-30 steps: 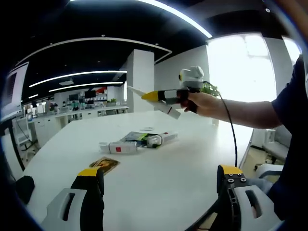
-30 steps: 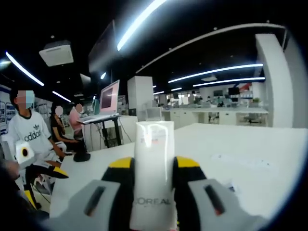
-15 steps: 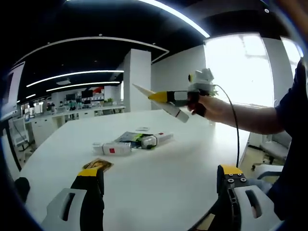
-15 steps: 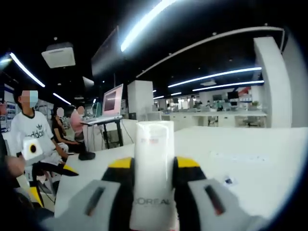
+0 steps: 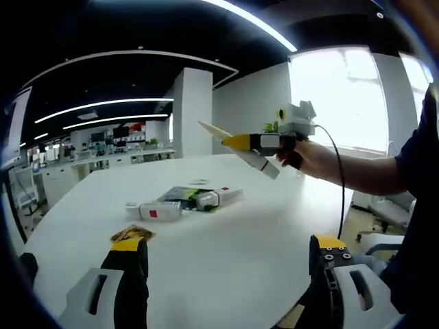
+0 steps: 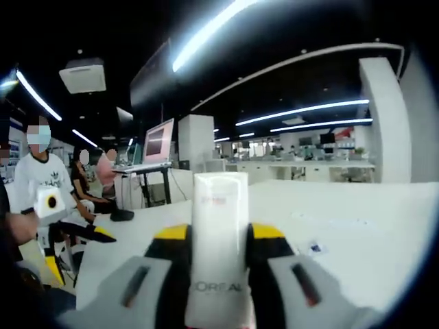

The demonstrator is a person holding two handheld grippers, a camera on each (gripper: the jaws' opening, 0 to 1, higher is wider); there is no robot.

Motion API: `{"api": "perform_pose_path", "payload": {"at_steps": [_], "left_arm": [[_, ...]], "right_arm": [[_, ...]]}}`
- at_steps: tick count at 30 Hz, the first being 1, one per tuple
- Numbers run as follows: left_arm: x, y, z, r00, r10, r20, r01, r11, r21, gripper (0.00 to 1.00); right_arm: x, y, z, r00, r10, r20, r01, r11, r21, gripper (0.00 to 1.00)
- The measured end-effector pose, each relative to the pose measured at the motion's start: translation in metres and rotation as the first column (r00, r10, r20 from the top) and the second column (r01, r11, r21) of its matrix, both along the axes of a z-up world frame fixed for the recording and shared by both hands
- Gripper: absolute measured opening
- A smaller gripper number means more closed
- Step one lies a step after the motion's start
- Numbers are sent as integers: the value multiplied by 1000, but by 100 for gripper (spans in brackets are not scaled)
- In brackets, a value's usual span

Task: Arrange the skincare products in the storage area until every visible bottle or jar stands upright without overlapping.

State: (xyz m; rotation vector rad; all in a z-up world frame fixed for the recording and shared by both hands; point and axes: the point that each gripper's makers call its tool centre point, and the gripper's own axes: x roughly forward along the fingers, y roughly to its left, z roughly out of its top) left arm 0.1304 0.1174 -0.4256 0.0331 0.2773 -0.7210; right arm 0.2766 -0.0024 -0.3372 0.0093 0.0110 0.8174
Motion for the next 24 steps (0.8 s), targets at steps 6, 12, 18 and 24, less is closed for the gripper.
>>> {"api": "perform_pose_path", "payload": {"at_steps": [6,12,18,24], "left_arm": [[3,-2,1,1000,-7,-1,7,1000,-5,100],[5,-6,2,1000,-14,-4,14,1000,-10,100],[9,-9,4,1000,-25,-4,25,1000,-9,100],[13,-14,4,999,-38,-9,38,999,-22,100]], "right_arm": [[-9,-5,1,1000,-7,21,7,1000,-1,30],[-16,-9,1,999,-13,33,13,1000,19,30],[-20,-15,-7,999,-27,33,26,999,20,30],[-24,-17,-14,999,-30,23,29,999,24,30]]}}
